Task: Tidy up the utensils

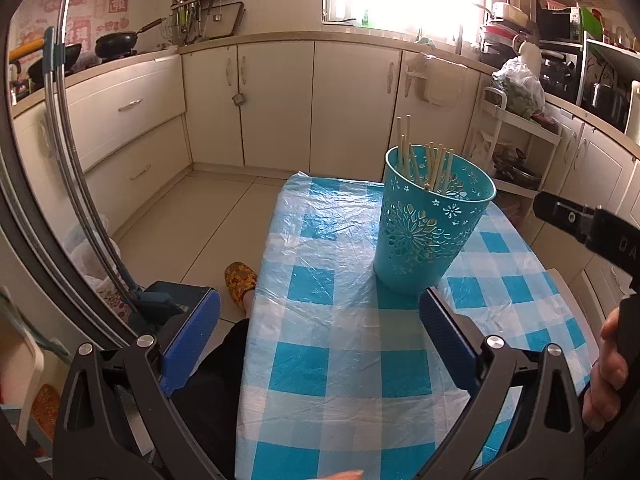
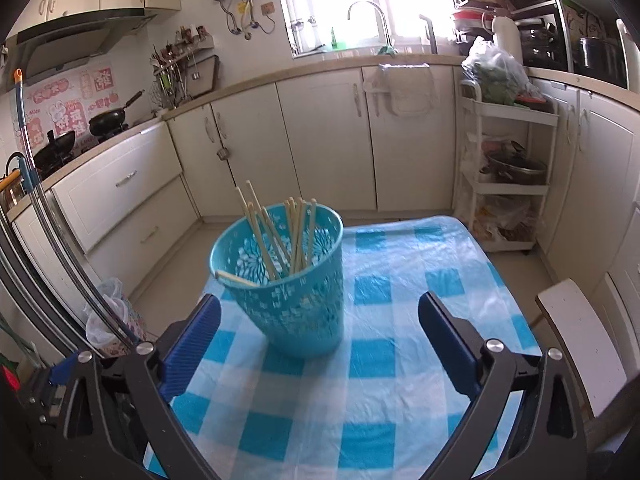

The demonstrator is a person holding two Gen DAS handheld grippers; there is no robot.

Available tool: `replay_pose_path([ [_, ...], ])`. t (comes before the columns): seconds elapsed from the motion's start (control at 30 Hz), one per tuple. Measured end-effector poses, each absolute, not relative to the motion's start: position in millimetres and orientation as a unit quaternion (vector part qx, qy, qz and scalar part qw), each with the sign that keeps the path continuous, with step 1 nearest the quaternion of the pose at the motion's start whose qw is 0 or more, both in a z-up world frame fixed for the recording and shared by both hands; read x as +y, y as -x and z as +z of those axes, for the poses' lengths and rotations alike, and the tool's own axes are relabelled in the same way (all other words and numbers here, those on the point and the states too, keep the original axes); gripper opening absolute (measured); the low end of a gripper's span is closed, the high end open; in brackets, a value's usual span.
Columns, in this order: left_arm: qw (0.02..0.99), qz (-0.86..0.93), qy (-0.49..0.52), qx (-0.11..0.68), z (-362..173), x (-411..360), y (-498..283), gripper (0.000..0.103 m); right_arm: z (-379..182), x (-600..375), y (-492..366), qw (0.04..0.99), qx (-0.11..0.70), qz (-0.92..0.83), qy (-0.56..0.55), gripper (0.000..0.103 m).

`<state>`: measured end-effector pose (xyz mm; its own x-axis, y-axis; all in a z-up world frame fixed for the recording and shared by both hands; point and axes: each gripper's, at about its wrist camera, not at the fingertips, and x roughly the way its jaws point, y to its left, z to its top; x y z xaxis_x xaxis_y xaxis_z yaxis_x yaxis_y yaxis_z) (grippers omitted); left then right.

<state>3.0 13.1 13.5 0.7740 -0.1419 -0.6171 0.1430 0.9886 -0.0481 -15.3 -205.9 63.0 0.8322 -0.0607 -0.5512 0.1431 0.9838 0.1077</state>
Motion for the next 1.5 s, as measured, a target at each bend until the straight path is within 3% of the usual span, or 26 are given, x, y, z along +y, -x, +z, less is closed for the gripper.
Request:
replay_pose_path([
  [0.67, 0.953, -0.08, -0.017, 0.291, 115.8, 37.5, 121.3, 0.095, 120.5, -166.8, 166.1, 0.958, 0.261, -0.049, -0.104, 0.096],
  [1.5, 0.96, -0.074, -0.02, 0.269, 136.0, 65.3, 205.0, 0.095, 132.0, -116.8, 259.0, 0.971, 0.218, -0.075, -0.064, 0.096],
])
